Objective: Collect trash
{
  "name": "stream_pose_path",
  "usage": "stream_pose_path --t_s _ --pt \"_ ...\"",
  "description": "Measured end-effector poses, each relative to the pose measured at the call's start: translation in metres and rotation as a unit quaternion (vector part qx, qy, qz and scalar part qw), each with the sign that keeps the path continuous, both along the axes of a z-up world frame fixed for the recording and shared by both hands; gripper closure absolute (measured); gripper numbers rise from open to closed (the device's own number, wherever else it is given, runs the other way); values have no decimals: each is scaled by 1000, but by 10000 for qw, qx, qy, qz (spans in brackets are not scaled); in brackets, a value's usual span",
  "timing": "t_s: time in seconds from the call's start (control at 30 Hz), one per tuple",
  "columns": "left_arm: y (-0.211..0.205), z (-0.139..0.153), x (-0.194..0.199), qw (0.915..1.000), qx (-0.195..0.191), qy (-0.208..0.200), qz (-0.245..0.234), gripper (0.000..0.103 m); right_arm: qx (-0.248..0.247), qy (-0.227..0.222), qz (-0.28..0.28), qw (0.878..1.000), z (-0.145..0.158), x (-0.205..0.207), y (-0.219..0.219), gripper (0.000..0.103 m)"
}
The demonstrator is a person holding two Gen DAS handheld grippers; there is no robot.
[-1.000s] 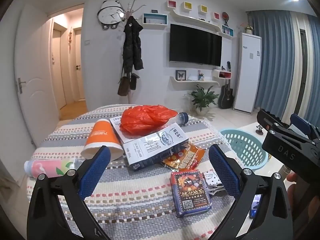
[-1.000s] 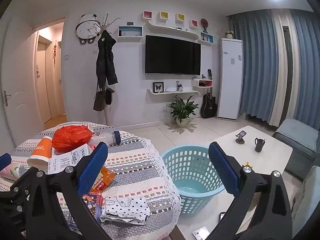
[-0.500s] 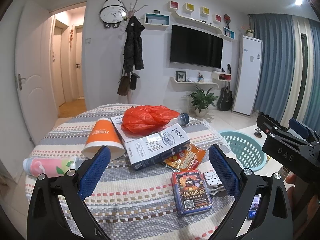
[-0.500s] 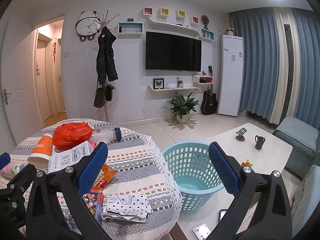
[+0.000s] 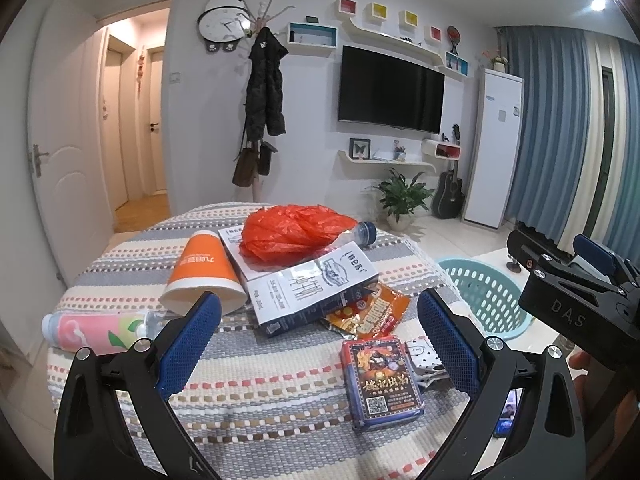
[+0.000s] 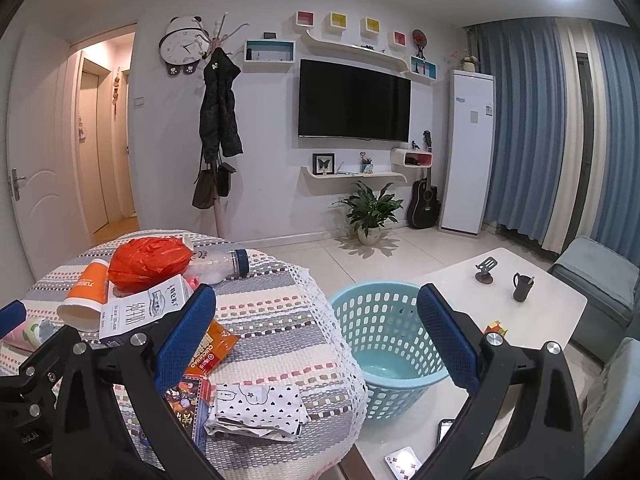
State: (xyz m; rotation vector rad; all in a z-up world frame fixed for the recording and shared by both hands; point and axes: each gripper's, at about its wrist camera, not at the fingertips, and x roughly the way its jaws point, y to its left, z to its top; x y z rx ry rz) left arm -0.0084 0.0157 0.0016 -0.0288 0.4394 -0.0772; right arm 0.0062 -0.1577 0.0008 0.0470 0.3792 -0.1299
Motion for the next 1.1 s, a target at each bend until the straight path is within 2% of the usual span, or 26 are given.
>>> stream_pose_path --t_s 1.1 --pt "-6 -4 2 9998 15 19 -174 8 92 67 113 9999 1 1 -2 8"
